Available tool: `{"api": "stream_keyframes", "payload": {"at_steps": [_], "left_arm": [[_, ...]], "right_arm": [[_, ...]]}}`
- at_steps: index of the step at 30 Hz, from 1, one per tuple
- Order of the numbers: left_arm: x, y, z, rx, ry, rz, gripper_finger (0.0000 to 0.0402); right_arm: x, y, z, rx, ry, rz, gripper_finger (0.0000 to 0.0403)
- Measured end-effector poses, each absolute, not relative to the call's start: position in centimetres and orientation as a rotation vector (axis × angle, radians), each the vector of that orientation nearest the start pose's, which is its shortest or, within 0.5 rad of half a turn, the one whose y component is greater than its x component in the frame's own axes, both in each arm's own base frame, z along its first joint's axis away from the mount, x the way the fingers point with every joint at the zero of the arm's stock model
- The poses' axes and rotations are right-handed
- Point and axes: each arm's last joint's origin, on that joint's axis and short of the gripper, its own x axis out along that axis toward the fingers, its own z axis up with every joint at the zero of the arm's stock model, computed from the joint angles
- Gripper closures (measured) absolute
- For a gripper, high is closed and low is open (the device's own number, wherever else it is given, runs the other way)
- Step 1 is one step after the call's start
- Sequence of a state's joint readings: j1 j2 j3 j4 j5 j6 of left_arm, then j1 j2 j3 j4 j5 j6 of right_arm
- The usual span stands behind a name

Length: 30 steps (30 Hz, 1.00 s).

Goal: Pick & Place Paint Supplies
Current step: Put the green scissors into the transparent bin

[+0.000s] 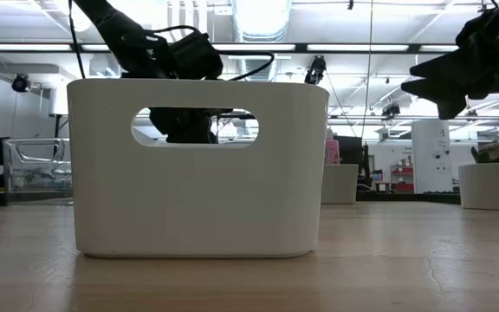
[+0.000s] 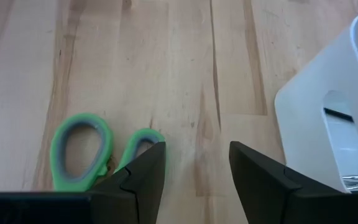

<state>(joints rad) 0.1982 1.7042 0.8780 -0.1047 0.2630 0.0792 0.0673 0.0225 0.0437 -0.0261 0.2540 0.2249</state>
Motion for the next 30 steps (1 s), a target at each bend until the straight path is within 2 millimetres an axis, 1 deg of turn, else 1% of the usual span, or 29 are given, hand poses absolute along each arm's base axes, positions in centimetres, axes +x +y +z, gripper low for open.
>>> {"api": "stream_keyframes", "payload": {"at_steps": [6,15,23,30], "left_arm": [[31.6,5.6,14.6,-0.115,0.907,-0.107,0.0214],[30.4,5.6,13.1,-0.108,0.945,-0.073,0.0214],[29.7,6.1,12.3,-0.087,0.919,-0.026,0.0214],[28.7,6.6,11.3,-0.108,0.941,-0.004,0.0214]], "right_arm": [[9.6,-0.1,17.4,0.223,-0.016,-0.187,0.0209],[9.6,-0.1,17.4,0.223,-0.016,-0.188,0.0209],[9.6,-0.1,17.4,0.224,-0.017,-0.190,0.0209],[9.6,-0.1,17.4,0.224,-0.017,-0.190,0.0209]]}}
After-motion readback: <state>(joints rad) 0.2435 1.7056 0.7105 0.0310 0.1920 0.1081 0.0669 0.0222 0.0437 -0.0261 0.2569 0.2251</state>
